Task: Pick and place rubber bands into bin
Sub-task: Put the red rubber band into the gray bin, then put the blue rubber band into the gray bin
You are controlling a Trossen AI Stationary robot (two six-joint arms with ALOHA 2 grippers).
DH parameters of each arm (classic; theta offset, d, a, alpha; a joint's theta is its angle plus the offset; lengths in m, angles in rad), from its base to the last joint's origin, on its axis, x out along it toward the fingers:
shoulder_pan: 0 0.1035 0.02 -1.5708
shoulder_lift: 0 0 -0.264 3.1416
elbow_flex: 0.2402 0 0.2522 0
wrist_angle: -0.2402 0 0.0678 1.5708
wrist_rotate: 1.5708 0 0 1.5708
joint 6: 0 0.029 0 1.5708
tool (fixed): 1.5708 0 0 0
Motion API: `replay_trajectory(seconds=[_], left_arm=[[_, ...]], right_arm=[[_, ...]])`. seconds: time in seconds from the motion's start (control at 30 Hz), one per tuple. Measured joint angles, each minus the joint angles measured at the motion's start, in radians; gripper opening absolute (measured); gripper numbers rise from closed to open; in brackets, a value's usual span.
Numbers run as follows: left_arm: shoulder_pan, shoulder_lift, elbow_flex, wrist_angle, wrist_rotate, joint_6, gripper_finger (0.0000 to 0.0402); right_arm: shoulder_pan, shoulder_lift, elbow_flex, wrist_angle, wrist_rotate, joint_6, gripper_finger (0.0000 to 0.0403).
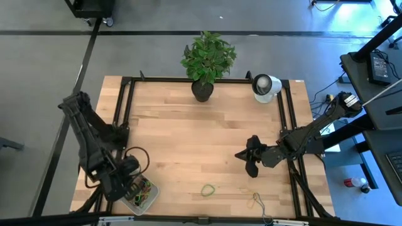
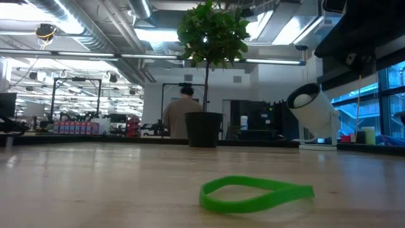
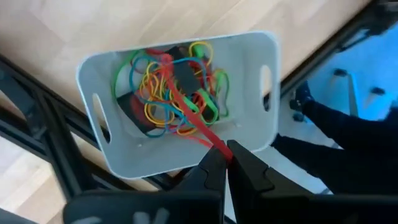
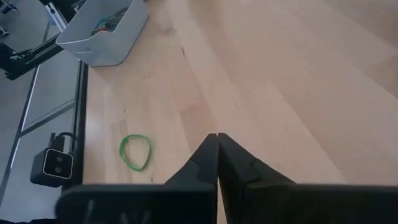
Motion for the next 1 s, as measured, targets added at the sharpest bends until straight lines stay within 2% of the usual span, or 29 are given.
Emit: replay_trajectory(seconds=[0.3,0.4,0.57,0.77,0.87,1.0], left_arm=[[-0.025,0.044,-0.223,0.222,0.004,-0.099,0.0009],[-0.025,0.050,-0.264,0.294,0.013,-0.107,0.0032],[-0.025,0.050,-0.283,0.331,0.015,-0.110,0.0094],[-0.020,0.050,-0.281,0.324,0.014,0.016,0.0152],[0.003,0.043,-0.276,0.323,0.000,0.129,0.0164],[0.058,0.021,-0.275,0.321,-0.067,0.259,0.0163]], right_arm=[[0.000,0.000,0.001,0.025,-0.001,0.032,0.0012],[0.000,0.001,0.001,0.063,-0.001,0.031,0.0005],[0.000,0.001,0.001,0.109,0.000,0.031,0.0006],[0.000,0.001,0.001,0.102,-0.001,0.009,0.0013],[0.000,0.001,0.001,0.105,-0.004,0.031,0.0008],[0.010,0.010,0.023,0.101,-0.001,0.013,0.0003]])
